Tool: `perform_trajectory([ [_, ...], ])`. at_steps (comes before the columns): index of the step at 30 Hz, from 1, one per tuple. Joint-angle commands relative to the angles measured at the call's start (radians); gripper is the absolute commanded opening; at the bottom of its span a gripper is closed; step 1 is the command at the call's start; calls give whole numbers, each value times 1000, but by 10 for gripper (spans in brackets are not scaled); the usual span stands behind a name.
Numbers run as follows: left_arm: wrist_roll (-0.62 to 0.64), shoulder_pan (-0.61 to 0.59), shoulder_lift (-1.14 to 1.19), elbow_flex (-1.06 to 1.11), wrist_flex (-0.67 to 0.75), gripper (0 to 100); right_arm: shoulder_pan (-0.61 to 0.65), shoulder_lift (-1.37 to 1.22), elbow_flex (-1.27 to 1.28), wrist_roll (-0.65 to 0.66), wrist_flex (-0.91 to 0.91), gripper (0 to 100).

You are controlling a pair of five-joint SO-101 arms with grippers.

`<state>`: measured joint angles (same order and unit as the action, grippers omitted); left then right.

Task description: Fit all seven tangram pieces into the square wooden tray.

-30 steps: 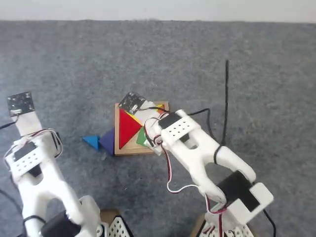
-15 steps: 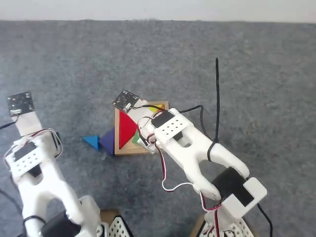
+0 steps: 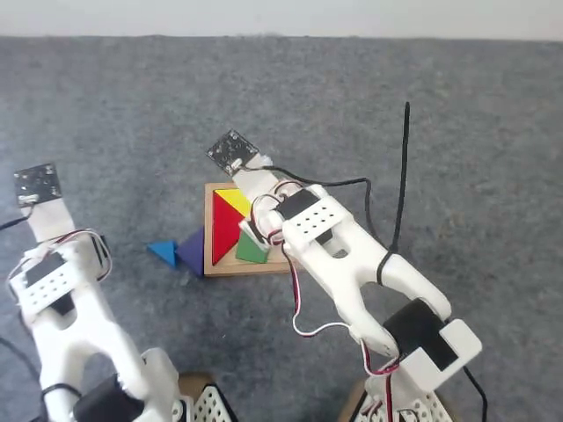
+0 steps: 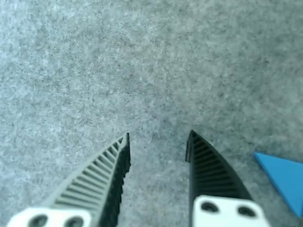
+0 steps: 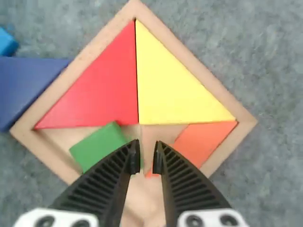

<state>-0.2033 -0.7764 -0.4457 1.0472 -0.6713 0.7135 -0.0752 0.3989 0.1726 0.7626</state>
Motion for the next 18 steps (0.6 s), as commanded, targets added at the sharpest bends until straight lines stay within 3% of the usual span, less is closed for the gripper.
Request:
perform_trajectory([
  [1,-12,5,-5,-18,-8,183,4,-36,-55,-15,-101,65],
  [10,-12,5,-6,-8,-5,184,-1,-147,-138,-9,28,62],
  [18,-12,5,-5,-8,-5,184,-12,-24,-43,-11,61,61],
])
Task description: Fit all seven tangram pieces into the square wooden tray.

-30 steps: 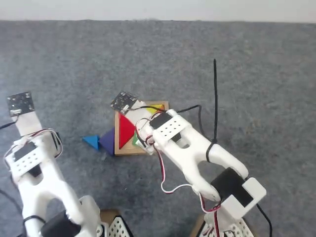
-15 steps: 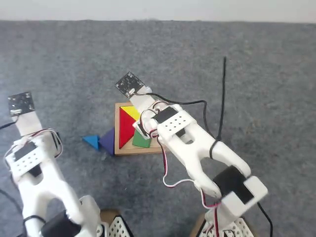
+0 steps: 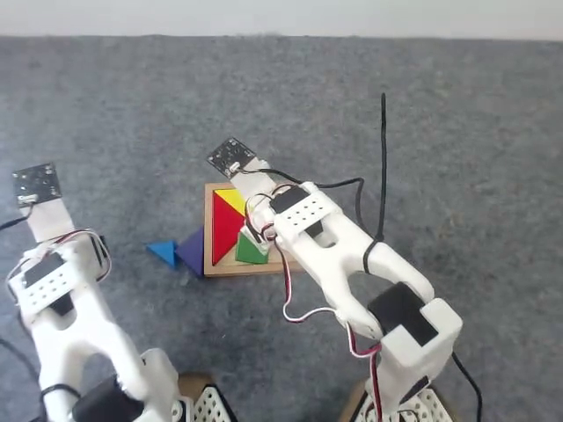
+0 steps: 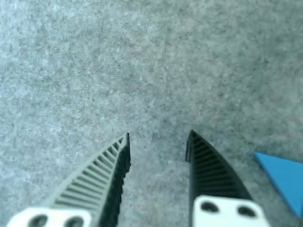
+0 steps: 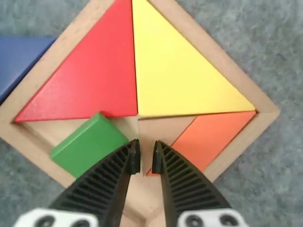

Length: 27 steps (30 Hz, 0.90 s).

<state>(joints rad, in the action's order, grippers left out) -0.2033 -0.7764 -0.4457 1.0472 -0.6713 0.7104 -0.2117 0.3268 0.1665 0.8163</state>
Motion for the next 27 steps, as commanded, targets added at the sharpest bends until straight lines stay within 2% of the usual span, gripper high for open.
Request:
perform_trajectory([
  [1,-12,5,-5,-8,-5,184,-5,127,40,-5,5,61],
  [7,-12,5,-5,-8,-5,184,1,194,55,-14,-53,61],
  [15,-12,5,-5,-8,-5,184,133,150,43,-51,-160,63],
  [27,-12,5,-9,-8,-5,184,162,13,-17,-46,-130,65],
])
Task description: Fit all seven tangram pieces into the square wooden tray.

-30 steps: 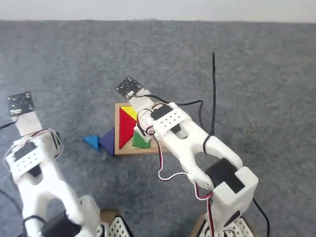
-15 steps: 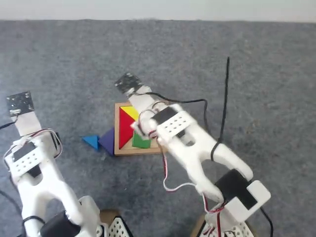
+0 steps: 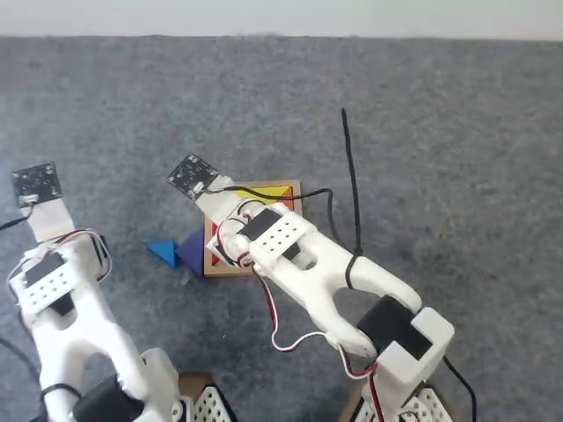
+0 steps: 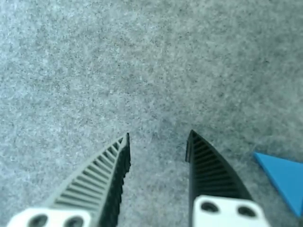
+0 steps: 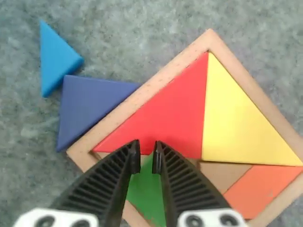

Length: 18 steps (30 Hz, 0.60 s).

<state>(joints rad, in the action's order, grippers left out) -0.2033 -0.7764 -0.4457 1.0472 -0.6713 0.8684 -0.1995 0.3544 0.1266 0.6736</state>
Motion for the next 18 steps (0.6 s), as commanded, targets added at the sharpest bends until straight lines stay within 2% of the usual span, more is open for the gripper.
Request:
perform_trajectory([
  [1,-12,5,-9,-8,-5,184,-8,-1,-44,-6,13,65],
  [14,-12,5,-9,-8,-8,184,-154,-7,-38,-15,15,61],
  [18,-12,5,-9,-8,-8,184,-157,2,-43,-38,47,61],
])
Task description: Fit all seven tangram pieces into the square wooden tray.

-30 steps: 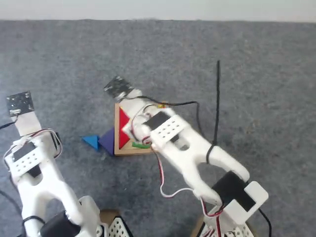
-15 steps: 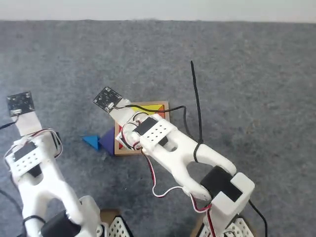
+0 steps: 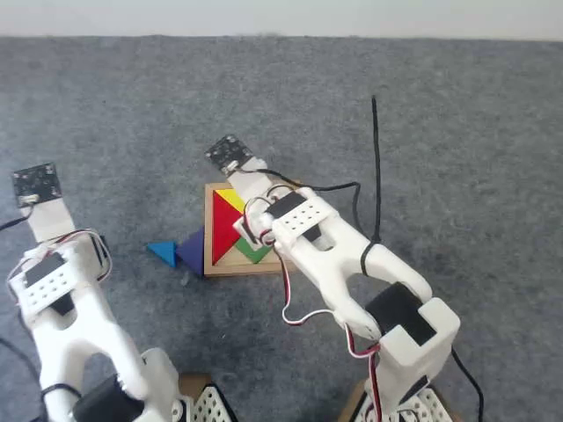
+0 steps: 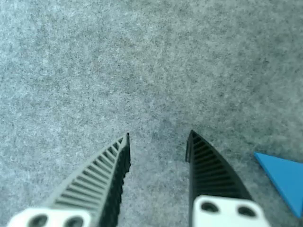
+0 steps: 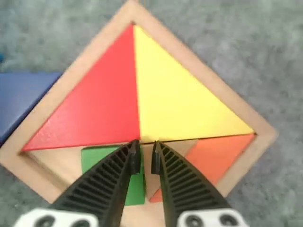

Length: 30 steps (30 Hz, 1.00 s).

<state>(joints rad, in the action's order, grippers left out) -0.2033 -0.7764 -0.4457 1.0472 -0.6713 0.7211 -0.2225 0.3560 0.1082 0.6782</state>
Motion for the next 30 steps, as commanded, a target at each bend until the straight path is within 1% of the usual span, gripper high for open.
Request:
perform_trajectory([
  [1,-12,5,-9,-8,-8,184,2,28,-44,-15,48,61],
  [5,-12,6,-11,-12,-6,184,24,122,-43,-14,73,61],
  [7,-12,15,-12,-30,-11,184,15,231,-41,-14,128,61],
  [9,-12,51,-12,-62,-54,184,-21,355,-23,-14,205,61],
  [12,-32,133,-3,-151,-192,184,-124,526,60,-14,297,62],
  [14,-91,196,-3,-220,-298,184,-223,627,166,-14,318,61],
  [16,-117,258,-2,-285,-404,184,-337,728,292,-12,318,61],
  [18,-121,315,-2,-334,-496,184,-441,822,417,26,315,61],
  [21,-141,404,-2,-367,-597,184,-567,955,612,97,283,61],
  [23,-150,462,-2,-367,-643,185,-625,1021,726,124,251,61],
  [26,-147,523,0,-363,-689,189,-677,1090,845,164,222,63],
  [30,-89,574,75,-371,-697,242,-684,1110,913,183,217,65],
])
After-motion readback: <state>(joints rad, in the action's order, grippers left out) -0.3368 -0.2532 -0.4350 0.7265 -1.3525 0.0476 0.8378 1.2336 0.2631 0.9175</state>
